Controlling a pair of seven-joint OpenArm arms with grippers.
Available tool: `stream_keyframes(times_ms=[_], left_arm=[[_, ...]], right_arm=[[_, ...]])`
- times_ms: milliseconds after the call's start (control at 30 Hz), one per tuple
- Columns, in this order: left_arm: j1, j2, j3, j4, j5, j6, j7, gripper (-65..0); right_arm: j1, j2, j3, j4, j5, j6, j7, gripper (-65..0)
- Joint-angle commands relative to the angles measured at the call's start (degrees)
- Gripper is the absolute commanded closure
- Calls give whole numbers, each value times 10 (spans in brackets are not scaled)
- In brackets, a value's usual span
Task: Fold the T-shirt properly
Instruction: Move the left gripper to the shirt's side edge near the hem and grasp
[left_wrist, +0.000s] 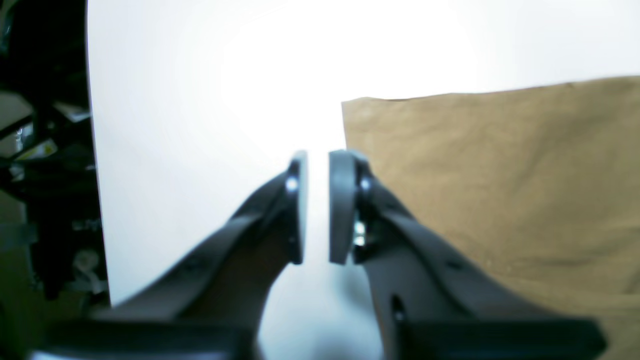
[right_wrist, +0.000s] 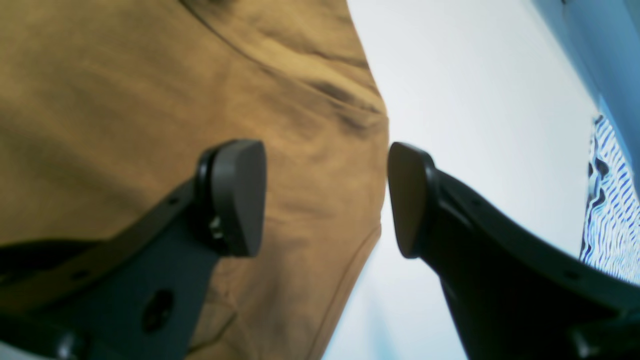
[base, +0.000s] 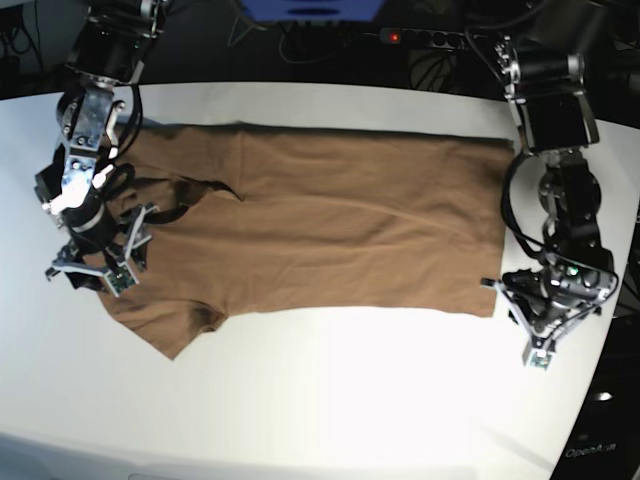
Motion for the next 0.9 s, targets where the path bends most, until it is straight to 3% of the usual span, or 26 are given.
stream_keyframes(times_ms=[0,133,200,500,700,867], left_arm=[[-22,-6,-1,-9,-1,2,0,-164],[-52,-6,0,-64,3,3,0,-371],[-59,-6,0,-85,3,4,0,-428],[-108,-3,-1,-181,-1,3,-8,-419],[-126,-2,-1,-216,3,4,-46,-419],[-164,-3,1,-313,3,4,-93,-419]], right_arm=[[8,7,1,10,6,-5,9,-380],[7,7,1,11,6,-5,8,-380],[7,7,2,10,6,-5,8,-380],[-5,7,1,10,6,-5,11,-380],[-6,7,1,10,6,-5,9,-380],[-6,7,1,10,6,-5,8,-380]])
